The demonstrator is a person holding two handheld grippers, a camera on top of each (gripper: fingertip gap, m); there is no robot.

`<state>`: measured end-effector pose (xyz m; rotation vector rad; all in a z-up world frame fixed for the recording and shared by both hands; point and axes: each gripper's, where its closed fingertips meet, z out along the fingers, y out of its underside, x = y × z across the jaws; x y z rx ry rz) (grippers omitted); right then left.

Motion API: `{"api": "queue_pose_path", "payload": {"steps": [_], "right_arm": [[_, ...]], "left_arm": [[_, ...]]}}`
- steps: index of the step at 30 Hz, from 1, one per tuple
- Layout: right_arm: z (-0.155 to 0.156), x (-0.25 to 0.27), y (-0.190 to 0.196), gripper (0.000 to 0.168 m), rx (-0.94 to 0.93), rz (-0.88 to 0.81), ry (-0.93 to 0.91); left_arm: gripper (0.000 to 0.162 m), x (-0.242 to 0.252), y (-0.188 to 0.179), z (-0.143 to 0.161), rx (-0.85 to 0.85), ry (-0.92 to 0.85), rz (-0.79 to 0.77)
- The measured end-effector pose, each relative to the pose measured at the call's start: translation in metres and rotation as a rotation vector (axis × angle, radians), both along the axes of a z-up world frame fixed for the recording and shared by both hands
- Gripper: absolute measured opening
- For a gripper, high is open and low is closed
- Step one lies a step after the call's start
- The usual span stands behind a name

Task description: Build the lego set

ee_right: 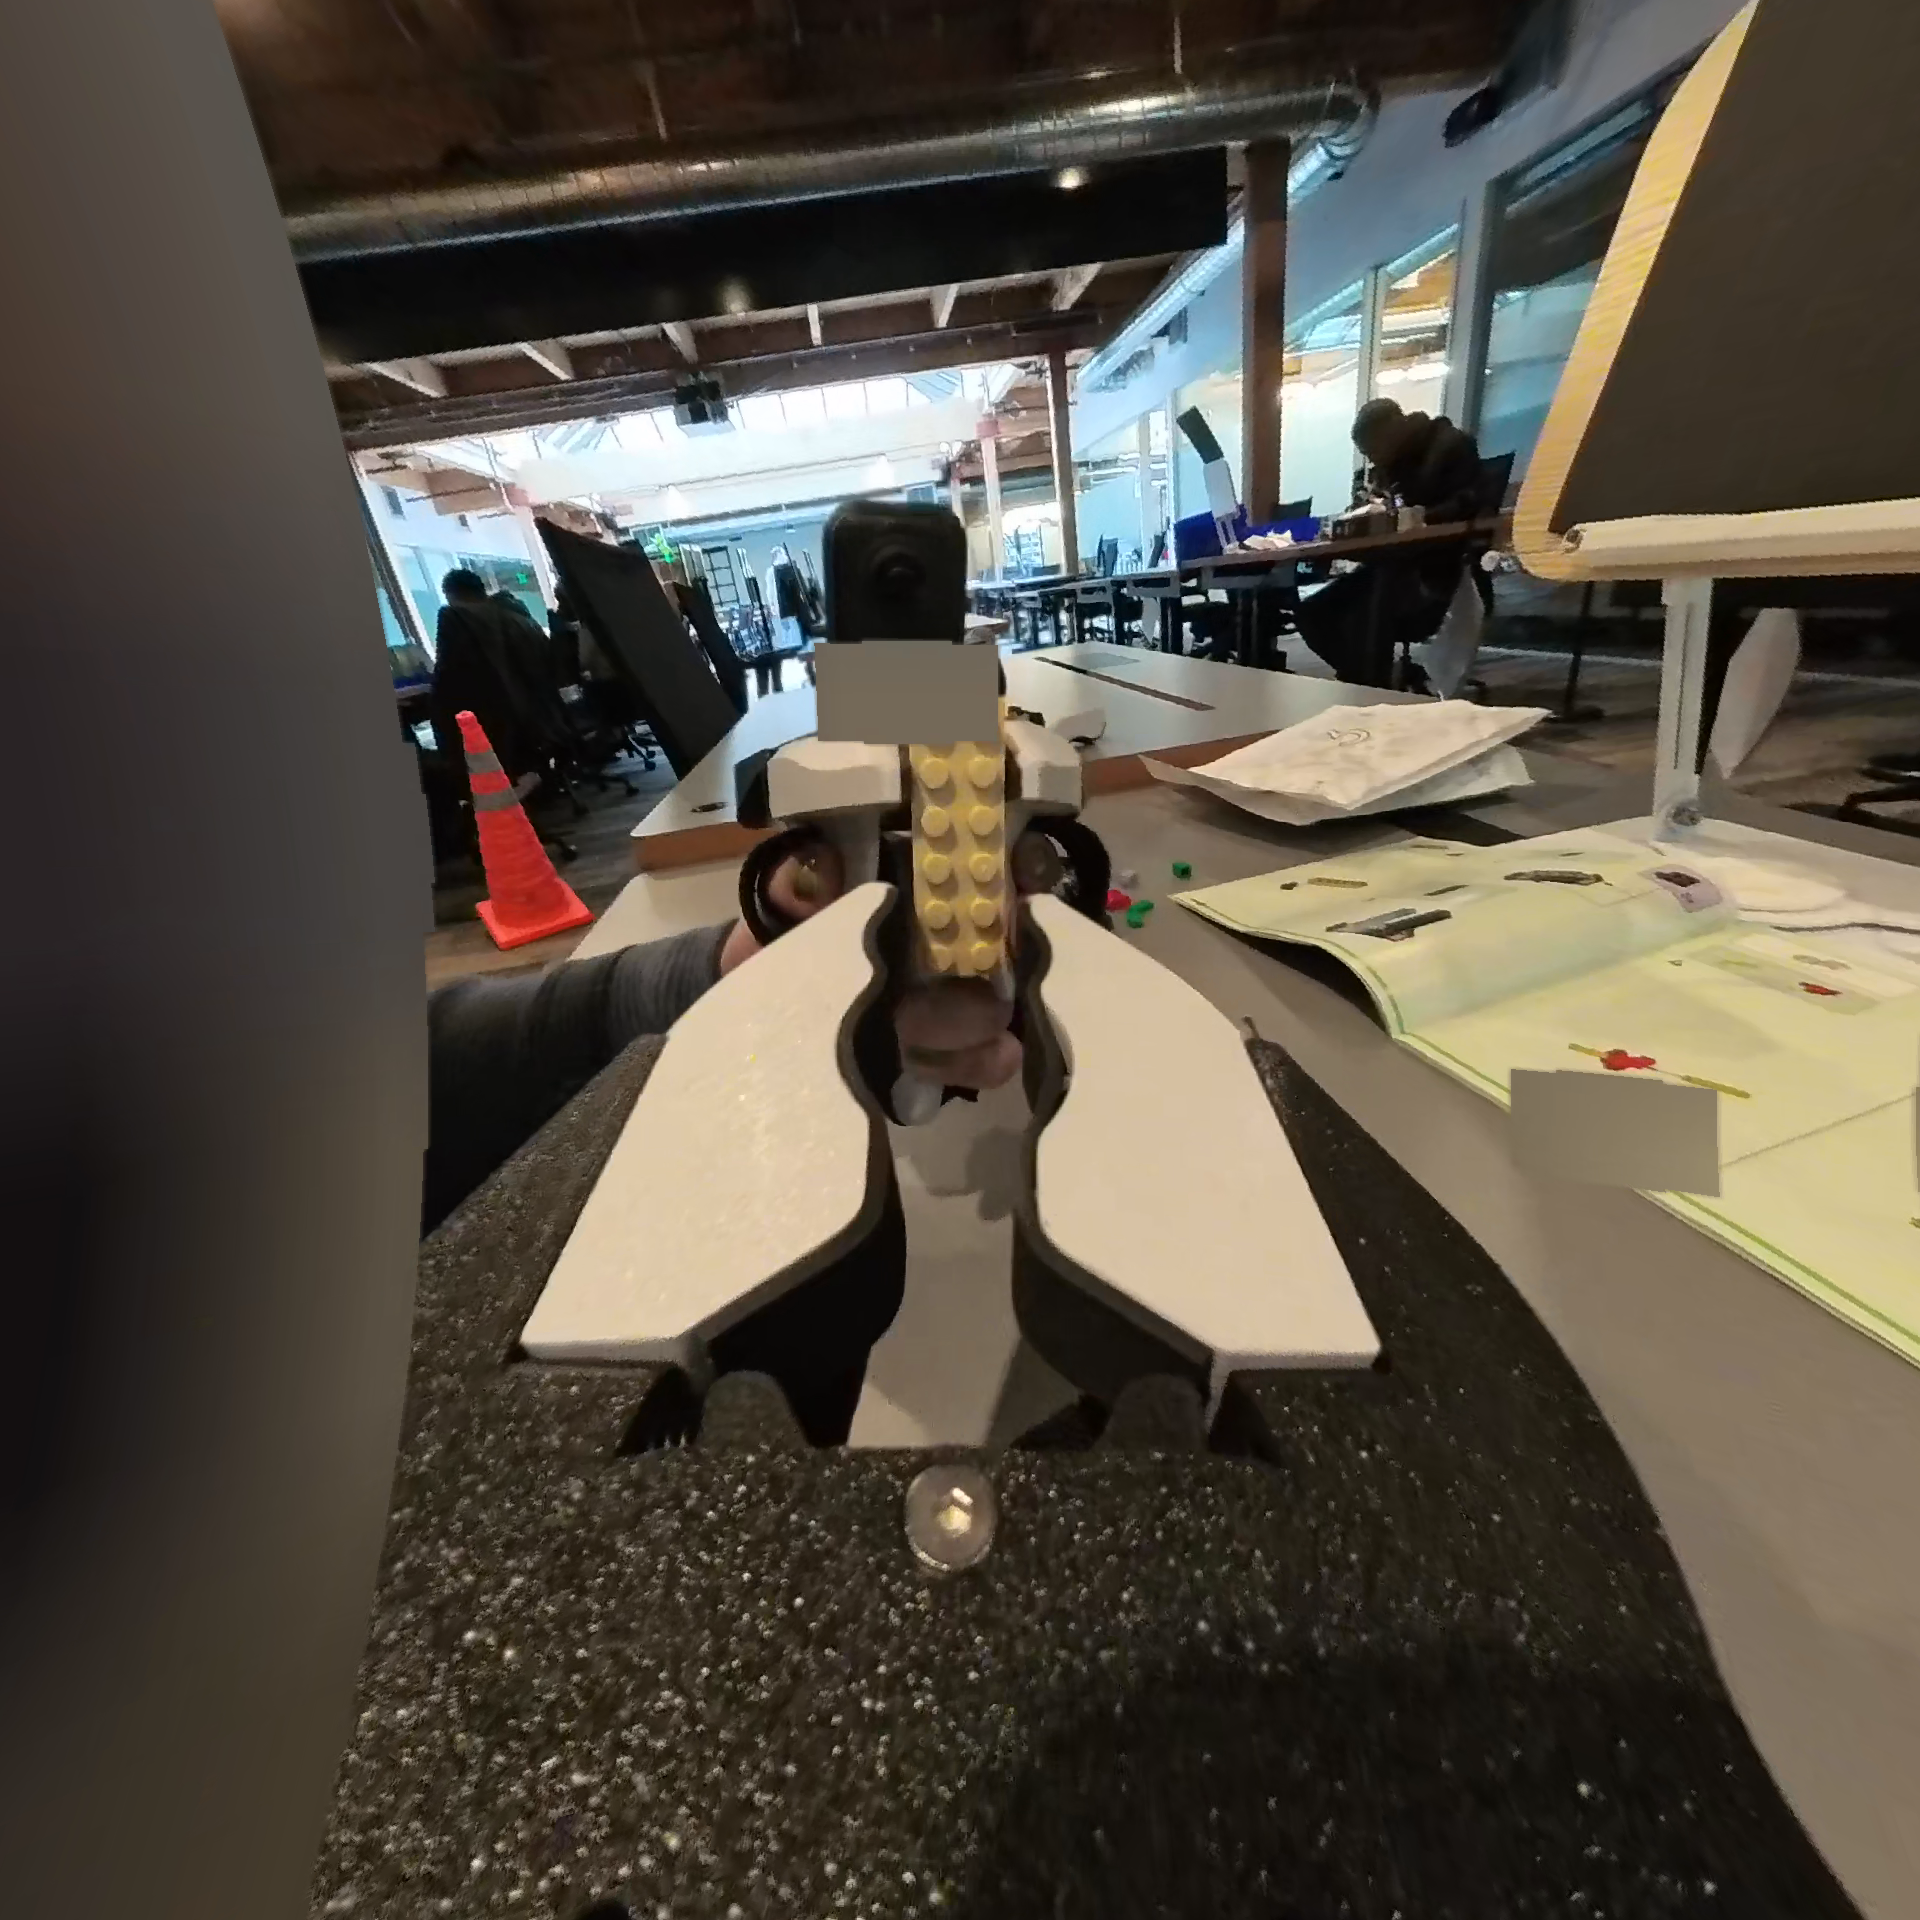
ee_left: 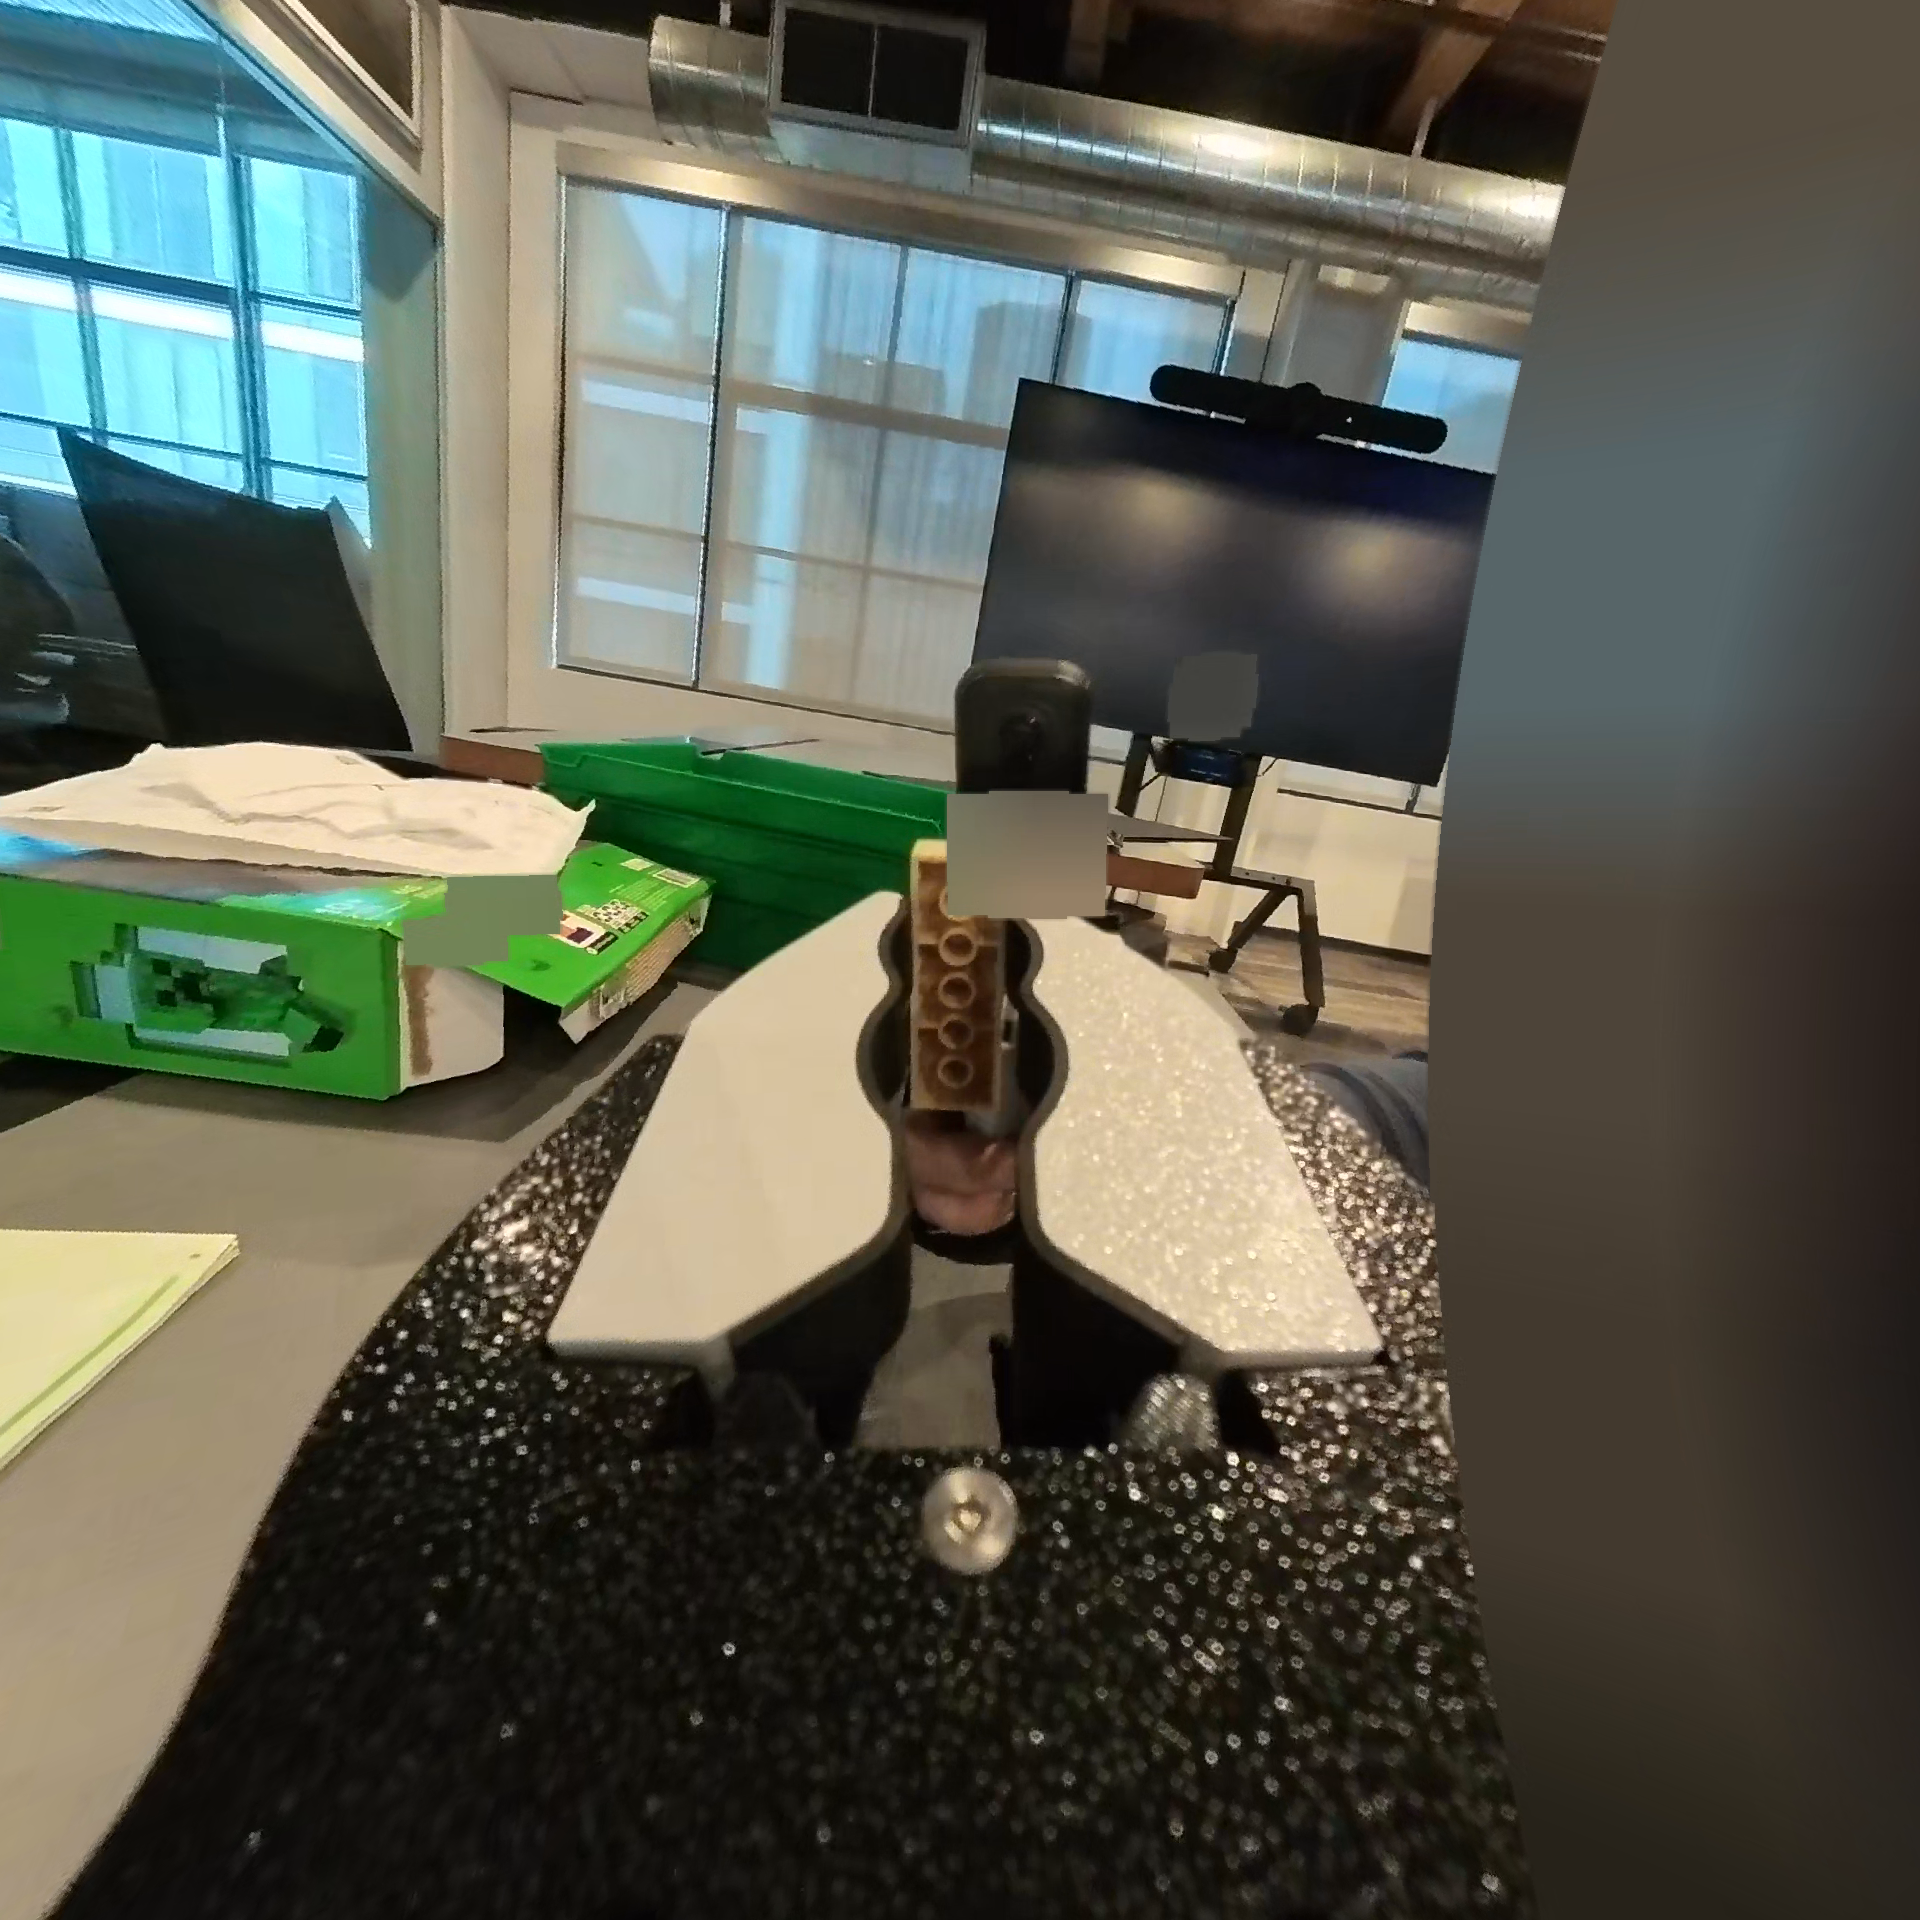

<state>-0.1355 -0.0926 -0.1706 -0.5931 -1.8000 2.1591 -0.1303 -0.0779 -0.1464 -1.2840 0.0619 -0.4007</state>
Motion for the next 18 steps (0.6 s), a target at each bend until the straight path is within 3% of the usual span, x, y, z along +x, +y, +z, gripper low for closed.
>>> {"api": "queue_pose_path", "payload": {"steps": [1,6,14,18], "right_arm": [[0.000,0.000,-0.001,0.017,0.003,0.003,-0.003],[-0.008,-0.002,-0.004,0.016,0.037,0.004,-0.039],[-0.014,-0.007,-0.001,0.016,0.065,-0.017,-0.079],[-0.017,-0.010,0.009,0.016,0.083,-0.050,-0.095]], "left_arm": [[0.016,0.001,0.000,0.000,0.001,0.007,0.002],[0.017,-0.002,0.000,-0.007,-0.019,-0.020,0.018],[0.049,-0.015,-0.003,-0.011,-0.046,-0.046,0.095],[0.068,-0.020,-0.010,-0.019,-0.166,-0.010,0.169]]}}
